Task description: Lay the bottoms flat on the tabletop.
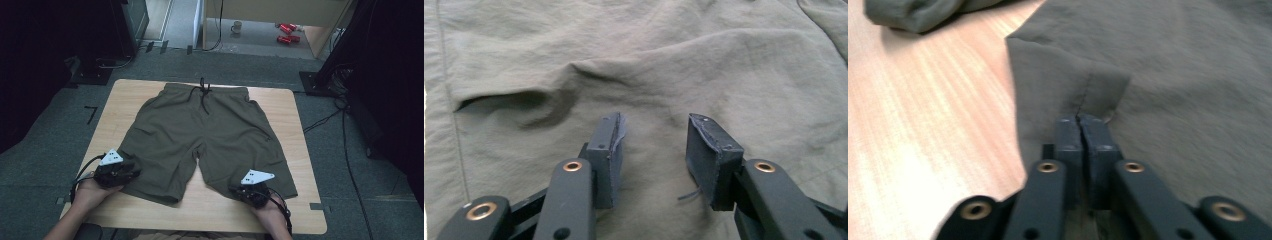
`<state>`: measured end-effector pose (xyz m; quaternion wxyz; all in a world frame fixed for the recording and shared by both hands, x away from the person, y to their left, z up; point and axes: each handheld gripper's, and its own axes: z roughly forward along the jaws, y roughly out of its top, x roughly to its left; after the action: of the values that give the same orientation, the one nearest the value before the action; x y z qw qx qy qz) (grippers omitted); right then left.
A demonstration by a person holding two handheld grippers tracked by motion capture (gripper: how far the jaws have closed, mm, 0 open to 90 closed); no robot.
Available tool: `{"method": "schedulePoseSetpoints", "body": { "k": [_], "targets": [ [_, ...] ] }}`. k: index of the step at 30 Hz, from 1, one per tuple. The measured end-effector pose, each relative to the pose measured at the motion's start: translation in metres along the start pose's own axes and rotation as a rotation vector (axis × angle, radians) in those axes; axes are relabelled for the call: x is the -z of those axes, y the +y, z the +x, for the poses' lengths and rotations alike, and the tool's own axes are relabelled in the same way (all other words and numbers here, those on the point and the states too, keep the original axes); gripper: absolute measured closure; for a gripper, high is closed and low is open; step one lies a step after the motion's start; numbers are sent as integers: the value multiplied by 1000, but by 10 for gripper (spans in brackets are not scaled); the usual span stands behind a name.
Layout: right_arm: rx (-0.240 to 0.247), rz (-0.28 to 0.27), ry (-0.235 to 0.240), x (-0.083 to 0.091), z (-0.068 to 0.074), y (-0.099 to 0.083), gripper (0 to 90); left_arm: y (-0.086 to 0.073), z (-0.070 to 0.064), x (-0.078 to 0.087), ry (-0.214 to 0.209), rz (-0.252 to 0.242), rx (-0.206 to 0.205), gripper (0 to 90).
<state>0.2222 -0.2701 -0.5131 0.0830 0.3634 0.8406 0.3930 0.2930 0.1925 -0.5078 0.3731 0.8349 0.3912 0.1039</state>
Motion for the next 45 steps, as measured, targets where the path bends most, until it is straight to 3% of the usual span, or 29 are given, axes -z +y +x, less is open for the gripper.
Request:
{"method": "schedulePoseSetpoints", "body": {
  "k": [11, 19, 21, 25, 28, 32, 35, 40, 43, 45],
  "targets": [
    [44, 17, 96, -5, 29, 6, 900, 0, -1, 0, -12, 4, 8, 615],
    [78, 49, 122, -16, 46, 5, 895, 1, -6, 0, -18, 16, -6, 612],
    [80, 41, 122, -15, 46, 5, 828, 2, -5, 0, -22, 21, -2, 611],
    [51, -50, 111, 0, 38, 10, 692, 3, -2, 2, -1, 8, 6, 593],
    [72, -94, 57, 15, 33, 16, 655, 5, -1, 6, 16, -28, 10, 591],
    [24, -159, 39, 33, 22, 20, 639, 5, -3, 5, 20, -26, 1, 589],
    [13, -176, -8, 41, 12, 20, 651, 6, -2, 5, 25, -26, 1, 589],
    [-45, -173, -91, 42, -12, 15, 690, 6, -1, 5, 29, -24, 2, 586],
    [-73, -153, -113, 37, -23, 11, 692, 6, 0, 5, 36, -25, 9, 582],
    [-84, -150, -125, 33, -28, 8, 647, 6, 1, 6, 47, -33, 16, 572]
  ]
}}
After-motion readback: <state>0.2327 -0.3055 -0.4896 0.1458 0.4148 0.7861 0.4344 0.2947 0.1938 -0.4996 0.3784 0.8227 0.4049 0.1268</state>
